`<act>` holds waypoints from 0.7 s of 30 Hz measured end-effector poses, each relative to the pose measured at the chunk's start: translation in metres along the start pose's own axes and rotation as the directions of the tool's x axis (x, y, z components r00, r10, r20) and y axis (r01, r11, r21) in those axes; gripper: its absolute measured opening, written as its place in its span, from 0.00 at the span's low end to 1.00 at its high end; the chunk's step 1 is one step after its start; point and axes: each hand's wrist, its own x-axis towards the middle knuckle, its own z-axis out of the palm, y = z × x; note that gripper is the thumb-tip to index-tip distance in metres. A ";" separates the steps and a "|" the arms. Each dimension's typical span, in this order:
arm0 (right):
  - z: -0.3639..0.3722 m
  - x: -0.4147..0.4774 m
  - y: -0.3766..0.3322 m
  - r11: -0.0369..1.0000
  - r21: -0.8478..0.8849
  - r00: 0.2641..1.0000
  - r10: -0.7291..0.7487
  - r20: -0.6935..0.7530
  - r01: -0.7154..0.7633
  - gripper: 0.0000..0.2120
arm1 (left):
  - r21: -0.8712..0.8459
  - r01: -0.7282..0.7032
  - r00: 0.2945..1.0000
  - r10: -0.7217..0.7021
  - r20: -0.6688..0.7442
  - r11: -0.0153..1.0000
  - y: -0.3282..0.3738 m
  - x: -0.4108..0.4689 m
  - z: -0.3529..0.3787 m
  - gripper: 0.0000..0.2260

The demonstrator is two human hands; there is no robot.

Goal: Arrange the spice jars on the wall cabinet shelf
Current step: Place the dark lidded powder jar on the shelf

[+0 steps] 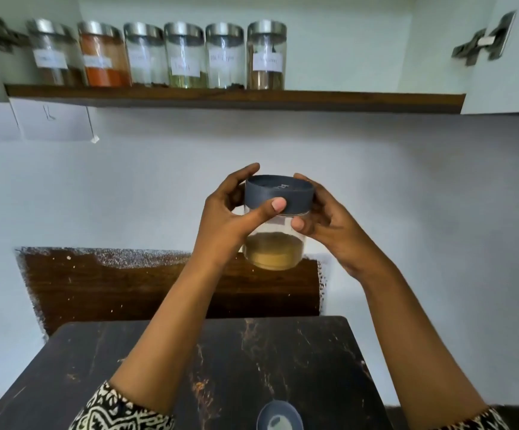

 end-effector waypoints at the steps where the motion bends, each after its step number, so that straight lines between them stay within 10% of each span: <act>1: -0.001 0.001 0.000 0.997 0.080 0.999 0.000 0.040 -0.003 0.36 | -0.068 0.028 1.000 -0.028 0.010 0.997 0.002 0.002 0.002 0.31; 12: -0.013 0.023 -0.023 0.917 0.379 0.978 0.050 0.203 -0.125 0.42 | -0.491 0.206 0.976 -0.214 0.041 0.846 0.028 0.027 0.027 0.34; 16: -0.010 0.025 -0.026 0.923 0.378 0.998 0.068 0.018 -0.070 0.32 | -0.257 0.077 0.996 -0.087 -0.031 0.963 0.032 0.022 0.031 0.21; 21: -0.008 0.025 -0.033 0.971 0.238 0.987 0.029 -0.156 0.009 0.38 | 0.101 -0.053 0.996 0.045 0.076 0.993 0.030 0.006 0.039 0.31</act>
